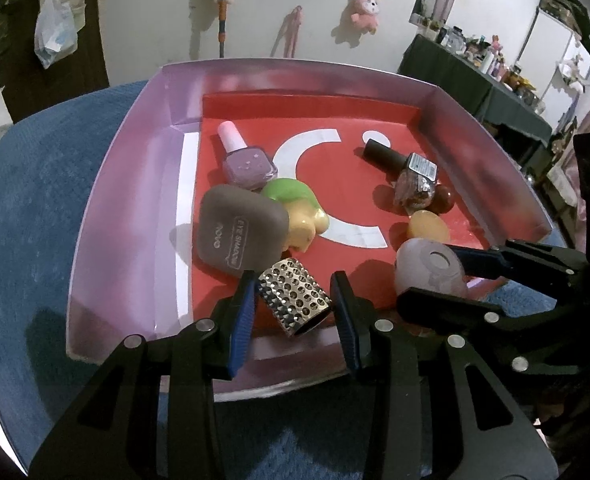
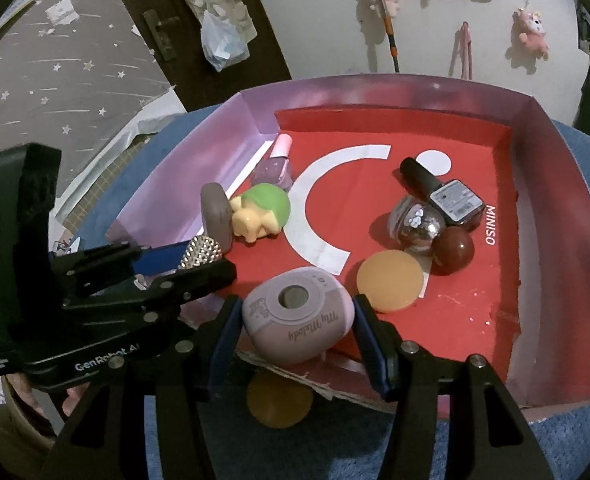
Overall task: Organize rigid objects
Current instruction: 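Lower the cylinder and pink case onto the red paper and open both tools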
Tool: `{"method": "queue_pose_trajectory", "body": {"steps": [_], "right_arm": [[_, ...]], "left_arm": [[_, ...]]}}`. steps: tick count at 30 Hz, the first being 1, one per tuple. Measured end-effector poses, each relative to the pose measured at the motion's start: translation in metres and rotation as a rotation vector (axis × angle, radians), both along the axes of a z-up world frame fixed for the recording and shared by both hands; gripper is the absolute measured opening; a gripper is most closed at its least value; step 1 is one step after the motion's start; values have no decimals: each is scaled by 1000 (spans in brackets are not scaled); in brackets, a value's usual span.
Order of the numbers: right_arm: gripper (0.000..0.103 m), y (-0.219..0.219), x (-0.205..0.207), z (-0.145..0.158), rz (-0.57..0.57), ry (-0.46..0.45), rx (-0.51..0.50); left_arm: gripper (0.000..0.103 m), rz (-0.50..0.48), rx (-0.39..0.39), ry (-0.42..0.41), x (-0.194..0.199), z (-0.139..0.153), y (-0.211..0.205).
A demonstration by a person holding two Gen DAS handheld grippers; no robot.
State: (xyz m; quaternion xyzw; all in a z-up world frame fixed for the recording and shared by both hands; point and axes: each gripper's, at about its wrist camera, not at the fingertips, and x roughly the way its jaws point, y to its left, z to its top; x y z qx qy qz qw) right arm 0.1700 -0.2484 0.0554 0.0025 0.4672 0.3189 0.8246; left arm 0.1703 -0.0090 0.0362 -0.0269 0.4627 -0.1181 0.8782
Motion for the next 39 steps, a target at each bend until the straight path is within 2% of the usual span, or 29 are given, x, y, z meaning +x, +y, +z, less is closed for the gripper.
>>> {"method": "queue_pose_trajectory", "body": {"steps": [8, 16, 20, 23, 39], "right_arm": [[58, -9, 9, -5, -48, 2, -6], [58, -11, 15, -6, -102, -65, -63], [58, -17, 18, -7, -165, -106, -107], [58, -24, 23, -10, -195, -97, -109], [58, -22, 24, -11, -193, -102, -117]], "left_arm": [[35, 17, 13, 32, 21, -10, 0], [35, 58, 40, -9, 27, -13, 0], [35, 77, 57, -21, 30, -14, 2], [35, 81, 62, -25, 30, -15, 3], [35, 86, 68, -27, 30, -16, 1]]}}
